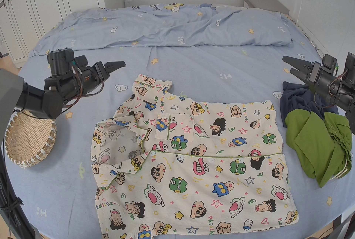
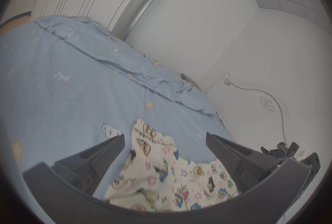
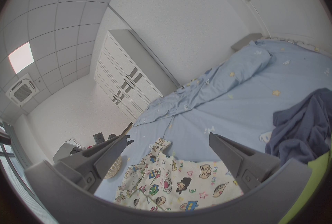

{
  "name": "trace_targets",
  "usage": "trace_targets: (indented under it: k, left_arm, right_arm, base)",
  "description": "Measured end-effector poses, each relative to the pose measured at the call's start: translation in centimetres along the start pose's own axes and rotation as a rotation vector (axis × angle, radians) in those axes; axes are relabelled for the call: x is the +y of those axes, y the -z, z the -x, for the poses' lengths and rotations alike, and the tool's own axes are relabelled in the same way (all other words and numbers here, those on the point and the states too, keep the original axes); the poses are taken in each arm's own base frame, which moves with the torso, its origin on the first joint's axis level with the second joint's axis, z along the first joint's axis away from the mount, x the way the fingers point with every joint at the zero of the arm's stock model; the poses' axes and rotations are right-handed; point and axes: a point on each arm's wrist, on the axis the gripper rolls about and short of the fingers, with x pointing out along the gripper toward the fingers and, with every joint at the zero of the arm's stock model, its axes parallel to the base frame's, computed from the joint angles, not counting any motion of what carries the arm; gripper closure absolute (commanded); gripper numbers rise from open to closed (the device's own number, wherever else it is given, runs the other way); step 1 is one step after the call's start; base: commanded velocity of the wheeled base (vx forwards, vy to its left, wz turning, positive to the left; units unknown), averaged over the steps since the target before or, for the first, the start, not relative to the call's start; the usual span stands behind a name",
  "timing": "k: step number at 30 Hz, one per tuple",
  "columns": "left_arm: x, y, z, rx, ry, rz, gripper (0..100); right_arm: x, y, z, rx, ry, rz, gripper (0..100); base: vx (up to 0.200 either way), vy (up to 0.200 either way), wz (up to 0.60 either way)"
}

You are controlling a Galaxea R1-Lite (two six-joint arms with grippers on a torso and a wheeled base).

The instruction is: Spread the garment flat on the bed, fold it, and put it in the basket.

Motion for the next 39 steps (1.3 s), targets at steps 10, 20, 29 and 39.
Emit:
trace_targets:
  k: [10, 20, 29, 39]
  left_arm:
    - [-1.8, 5.0, 8.4, 0.103, -0.016, 0.072, 0]
    - [-2.7, 12.4, 17.8, 0.295, -0.027, 0.151, 0]
    - [-3.0, 18.7, 24.9, 0.603, 0.019, 0.157, 0]
    - [-2.7, 19.1, 25.7, 0.611, 0.029, 0.051, 0]
  right_arm:
    - [1.1, 1.6, 2.6, 0.12, 0.072, -0.109, 0]
    - [2.2, 7.2, 7.8, 0.315, 0.194, -0.28, 0]
    - [3.0, 14.1, 13.3, 0.512, 0.286, -0.38, 0]
    - [3.8, 15.3, 15.1, 0.509, 0.282, -0.365, 0]
  base:
    - [0.0, 0.0, 0.0]
    - [0.0, 0.0, 0.0]
    - [0.0, 0.0, 0.0]
    - [0.0, 0.0, 0.0]
